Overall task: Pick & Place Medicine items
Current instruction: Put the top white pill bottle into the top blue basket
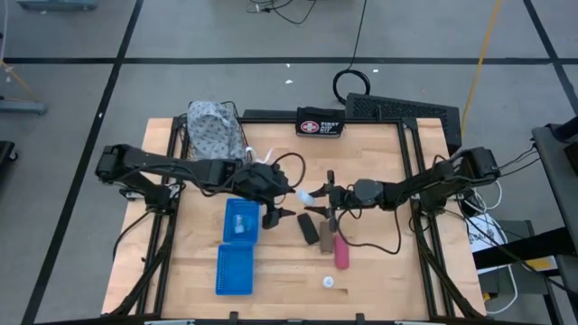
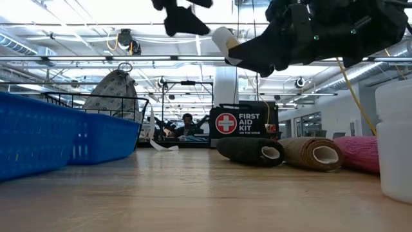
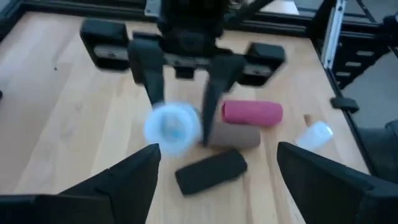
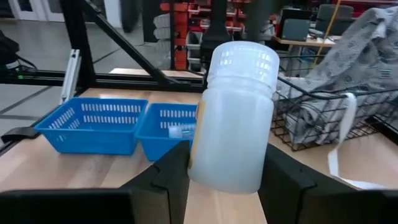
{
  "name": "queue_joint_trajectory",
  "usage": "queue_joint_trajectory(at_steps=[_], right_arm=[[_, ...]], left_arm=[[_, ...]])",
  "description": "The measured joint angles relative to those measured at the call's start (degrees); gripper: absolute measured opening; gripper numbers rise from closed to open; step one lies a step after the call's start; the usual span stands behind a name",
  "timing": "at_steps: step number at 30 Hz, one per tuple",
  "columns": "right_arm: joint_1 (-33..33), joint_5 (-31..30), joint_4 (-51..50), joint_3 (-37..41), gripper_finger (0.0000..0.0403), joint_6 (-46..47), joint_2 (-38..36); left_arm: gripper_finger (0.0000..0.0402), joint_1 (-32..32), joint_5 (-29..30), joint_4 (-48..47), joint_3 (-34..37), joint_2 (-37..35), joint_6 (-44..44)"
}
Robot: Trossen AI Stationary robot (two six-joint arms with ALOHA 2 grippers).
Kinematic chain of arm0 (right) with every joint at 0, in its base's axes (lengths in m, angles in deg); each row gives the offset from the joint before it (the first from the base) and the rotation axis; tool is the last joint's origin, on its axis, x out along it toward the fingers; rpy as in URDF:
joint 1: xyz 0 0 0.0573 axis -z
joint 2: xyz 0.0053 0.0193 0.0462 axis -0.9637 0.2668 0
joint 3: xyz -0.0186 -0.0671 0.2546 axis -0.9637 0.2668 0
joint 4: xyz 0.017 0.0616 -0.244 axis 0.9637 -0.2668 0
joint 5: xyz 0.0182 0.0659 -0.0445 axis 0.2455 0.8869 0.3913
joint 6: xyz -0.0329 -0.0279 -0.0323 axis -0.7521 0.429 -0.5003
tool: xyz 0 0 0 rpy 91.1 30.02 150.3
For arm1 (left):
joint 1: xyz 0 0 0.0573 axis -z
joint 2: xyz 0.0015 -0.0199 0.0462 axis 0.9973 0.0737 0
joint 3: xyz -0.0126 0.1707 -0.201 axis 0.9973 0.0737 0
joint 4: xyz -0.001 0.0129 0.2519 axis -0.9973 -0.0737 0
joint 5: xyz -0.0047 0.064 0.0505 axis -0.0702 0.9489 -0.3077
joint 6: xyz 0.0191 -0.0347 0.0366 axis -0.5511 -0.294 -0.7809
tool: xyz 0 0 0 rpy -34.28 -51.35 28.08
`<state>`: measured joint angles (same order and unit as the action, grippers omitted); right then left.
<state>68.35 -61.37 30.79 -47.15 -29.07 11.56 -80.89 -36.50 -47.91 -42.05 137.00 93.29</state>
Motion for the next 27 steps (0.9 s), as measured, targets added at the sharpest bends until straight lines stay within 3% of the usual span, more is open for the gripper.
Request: queue_joint_trajectory(at_steps=[8,27], right_arm=[[-2.22,0.05,-1.07,-0.76,0.0138,-0.81,-0.08],[-3.71,0.05,-2.34,-0.74,0.0138,-0.47,0.81]], left_arm=[[0.0318,-0.48,0.64,2.48,0.06,4.85,-0.59],[0.0286,-0.46,-1.39,6.18,0.07,5.23,-1.48]])
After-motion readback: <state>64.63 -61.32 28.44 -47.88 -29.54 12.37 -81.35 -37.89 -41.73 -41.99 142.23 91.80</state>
